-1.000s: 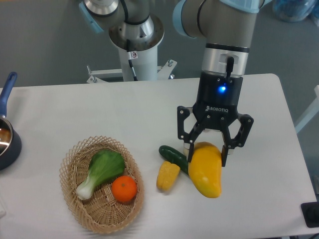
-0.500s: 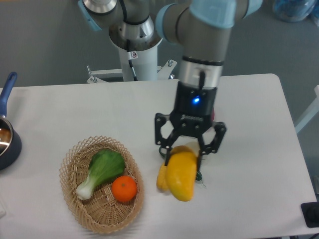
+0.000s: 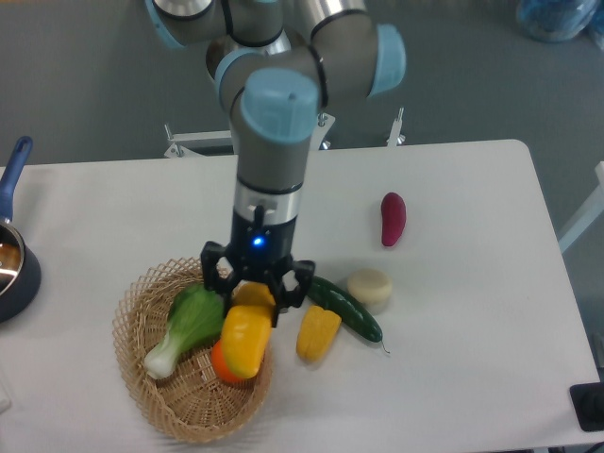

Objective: Place the mango in the basket
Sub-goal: 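Lift the held mango and carry it over the wicker basket, then lower the mango into the basket beside the orange and release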

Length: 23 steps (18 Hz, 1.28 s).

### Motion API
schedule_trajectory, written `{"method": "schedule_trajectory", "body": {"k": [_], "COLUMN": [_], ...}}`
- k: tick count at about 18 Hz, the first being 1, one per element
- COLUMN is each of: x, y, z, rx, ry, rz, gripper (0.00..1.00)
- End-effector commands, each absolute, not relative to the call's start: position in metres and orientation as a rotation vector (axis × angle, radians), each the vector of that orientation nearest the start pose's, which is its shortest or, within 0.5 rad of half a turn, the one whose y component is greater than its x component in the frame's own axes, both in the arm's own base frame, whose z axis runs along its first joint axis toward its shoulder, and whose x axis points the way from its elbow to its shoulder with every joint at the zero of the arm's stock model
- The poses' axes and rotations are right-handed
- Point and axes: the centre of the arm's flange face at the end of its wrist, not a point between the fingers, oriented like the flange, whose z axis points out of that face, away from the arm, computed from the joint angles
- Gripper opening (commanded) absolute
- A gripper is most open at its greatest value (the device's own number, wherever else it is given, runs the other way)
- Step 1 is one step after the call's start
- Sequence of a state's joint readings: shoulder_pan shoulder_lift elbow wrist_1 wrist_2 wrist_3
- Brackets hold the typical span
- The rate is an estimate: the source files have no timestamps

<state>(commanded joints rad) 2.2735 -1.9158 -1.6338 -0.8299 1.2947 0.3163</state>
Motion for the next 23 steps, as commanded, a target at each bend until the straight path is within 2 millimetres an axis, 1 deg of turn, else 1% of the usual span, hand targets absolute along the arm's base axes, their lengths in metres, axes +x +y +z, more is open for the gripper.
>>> {"method": "schedule_trajectory", "body": {"k": [2,4,5,9,12,13,14,17,19,21,23], "x": [-0.280,-0.271,-0.267,-0.232,-0.212,-0.209,-0.208,-0.217,-0.221,-0.223,-0.224], "y": [0.592,0.599,0.600,0.609,0.604,0.604,0.605,0.613,0.618,0.620,0.621], "z": [0.335,0.323,0.322,0.313,0.301,0.296,0.293,0.287,0.278,0.276,0.270], "rx": [-2.681,-2.697,-2.702,-2.740,-2.771,-2.782,-2.790,-2.809,-2.823,-2.823,-2.832], "ry": [-0.551,-0.574,-0.563,-0.489,-0.457,-0.434,-0.412,-0.415,-0.425,-0.440,-0.448], "rz": [-0.147,-0.169,-0.172,-0.187,-0.206,-0.209,-0.207,-0.151,-0.143,-0.134,-0.139], "gripper": [0.38,0.38,0.38,0.38,0.38,0.38,0.38,0.39,0.39,0.39,0.39]}}
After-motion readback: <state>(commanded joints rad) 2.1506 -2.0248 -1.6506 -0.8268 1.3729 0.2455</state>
